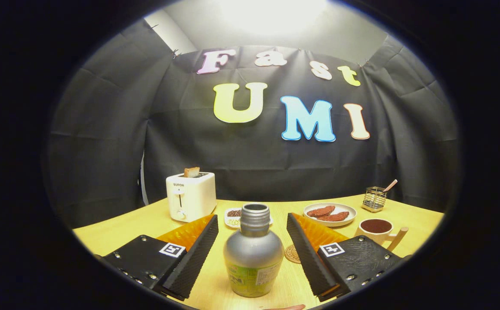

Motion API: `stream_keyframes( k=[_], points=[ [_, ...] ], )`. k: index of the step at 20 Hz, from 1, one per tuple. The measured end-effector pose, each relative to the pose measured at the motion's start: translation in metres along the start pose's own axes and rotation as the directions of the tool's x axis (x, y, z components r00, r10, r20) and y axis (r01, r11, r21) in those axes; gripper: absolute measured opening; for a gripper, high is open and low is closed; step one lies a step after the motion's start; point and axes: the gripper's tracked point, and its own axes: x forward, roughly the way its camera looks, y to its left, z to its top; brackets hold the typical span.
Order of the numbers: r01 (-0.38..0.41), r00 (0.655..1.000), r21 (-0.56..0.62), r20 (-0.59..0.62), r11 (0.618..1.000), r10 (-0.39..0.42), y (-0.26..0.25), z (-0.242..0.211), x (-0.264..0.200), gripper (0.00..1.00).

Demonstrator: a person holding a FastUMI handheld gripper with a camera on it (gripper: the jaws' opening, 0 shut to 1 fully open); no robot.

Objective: Take the bottle from table, then pour the juice into the cup, finally place the bottle on the coaster

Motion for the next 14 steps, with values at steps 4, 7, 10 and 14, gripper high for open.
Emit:
stream_keyframes(
  k=[4,7,10,14],
  points=[
    [-0.013,1.000,0.004,-0.023,1.000,0.013,0.001,-0.023,0.005,0.98],
    [-0.013,1.000,-0.016,-0.016,1.000,0.012,0.002,-0.027,0.007,0.98],
    [-0.006,0.999,-0.029,-0.036,1.000,0.005,0.001,-0.037,0.012,0.86],
    [-0.008,0.999,-0.028,-0.041,1.000,0.007,0.001,-0.037,0.011,0.81]
  ],
)
